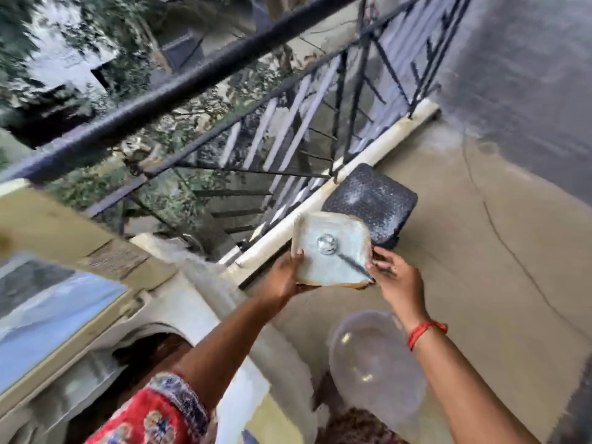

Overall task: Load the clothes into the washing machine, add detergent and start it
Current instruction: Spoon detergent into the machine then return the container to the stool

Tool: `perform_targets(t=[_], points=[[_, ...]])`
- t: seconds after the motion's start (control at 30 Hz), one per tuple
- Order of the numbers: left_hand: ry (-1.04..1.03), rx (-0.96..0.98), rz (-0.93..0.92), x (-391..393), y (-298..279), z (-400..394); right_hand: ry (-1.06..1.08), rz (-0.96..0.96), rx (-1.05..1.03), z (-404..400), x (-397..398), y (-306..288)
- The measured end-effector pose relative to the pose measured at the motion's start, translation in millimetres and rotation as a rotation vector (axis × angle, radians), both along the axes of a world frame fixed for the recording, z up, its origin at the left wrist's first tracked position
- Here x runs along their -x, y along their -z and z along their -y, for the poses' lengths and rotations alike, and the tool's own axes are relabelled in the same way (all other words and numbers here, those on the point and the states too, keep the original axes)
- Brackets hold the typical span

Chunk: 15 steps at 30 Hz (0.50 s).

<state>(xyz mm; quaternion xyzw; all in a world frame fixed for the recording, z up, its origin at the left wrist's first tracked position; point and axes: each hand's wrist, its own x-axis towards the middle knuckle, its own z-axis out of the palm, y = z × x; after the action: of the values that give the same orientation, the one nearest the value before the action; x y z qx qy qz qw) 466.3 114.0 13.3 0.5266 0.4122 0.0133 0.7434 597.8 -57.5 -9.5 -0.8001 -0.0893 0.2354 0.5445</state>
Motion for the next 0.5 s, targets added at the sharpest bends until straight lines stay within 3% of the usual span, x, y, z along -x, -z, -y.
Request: perform_targets(t=[0.13,0.23,0.4,0.5], points=[[0.126,-0.071,-0.039,-75,23,-3,0.142,-0.027,-0.013,7,-52,36],[0.213,-0.260,-0.116,-125,56,-6,0.246,-0.050,0.001,7,-86,76],[0.247,-0.328,-0.235,-195,145,-9,0.356,-0.068,0.088,1,-138,158],[0.406,-0.436,-0.311,-226,207,-16,0.398,-0.128,0.118,-7,-169,206]])
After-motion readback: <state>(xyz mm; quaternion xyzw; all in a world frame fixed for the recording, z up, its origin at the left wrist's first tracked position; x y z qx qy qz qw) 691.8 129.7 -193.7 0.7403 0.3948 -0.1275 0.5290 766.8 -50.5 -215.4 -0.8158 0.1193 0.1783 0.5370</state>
